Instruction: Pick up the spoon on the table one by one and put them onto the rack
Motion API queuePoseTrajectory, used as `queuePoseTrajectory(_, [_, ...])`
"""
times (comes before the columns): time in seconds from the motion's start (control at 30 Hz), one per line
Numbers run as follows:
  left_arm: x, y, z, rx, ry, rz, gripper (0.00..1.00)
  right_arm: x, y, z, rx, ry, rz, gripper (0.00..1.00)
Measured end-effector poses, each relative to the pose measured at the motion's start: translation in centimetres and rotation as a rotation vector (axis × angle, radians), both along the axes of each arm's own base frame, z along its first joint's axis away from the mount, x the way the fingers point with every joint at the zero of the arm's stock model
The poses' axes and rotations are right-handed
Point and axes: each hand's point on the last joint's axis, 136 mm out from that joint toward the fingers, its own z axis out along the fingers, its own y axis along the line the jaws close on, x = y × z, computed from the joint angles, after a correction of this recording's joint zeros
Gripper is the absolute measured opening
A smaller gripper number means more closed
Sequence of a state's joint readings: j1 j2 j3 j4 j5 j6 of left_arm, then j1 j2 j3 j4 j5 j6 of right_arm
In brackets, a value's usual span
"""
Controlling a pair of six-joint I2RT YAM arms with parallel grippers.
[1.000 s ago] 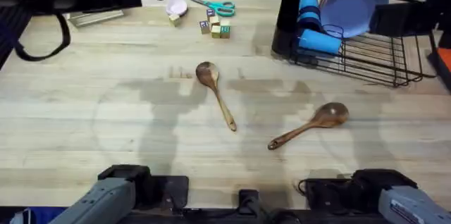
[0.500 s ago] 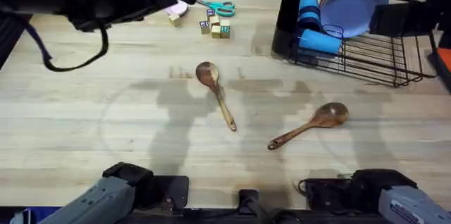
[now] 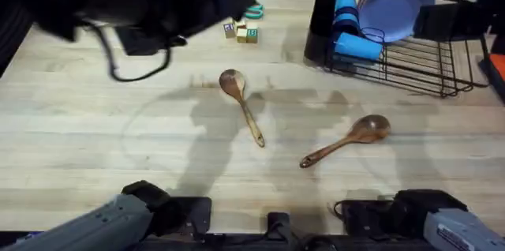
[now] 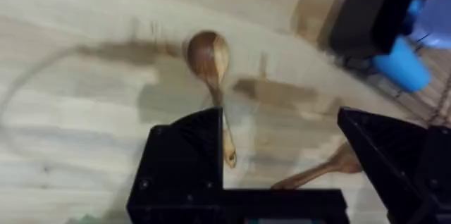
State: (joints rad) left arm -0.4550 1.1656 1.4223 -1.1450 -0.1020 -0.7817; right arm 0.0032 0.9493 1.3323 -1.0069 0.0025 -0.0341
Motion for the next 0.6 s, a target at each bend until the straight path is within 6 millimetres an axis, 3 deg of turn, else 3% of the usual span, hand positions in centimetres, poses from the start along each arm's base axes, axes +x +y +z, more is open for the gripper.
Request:
queuePoseTrajectory(0.3, [-0.4, -2.9, -5.5, 0.095, 0.203, 0.022, 0.993, 0.0, 0.0, 0.0, 0.000, 0.000, 0.000, 0.996])
queuePoseTrajectory(0.6, [-0.7, -5.0, -7.9, 0.175, 0.252, 0.011, 0.993, 0.0, 0.0, 0.0, 0.000, 0.000, 0.000, 0.997])
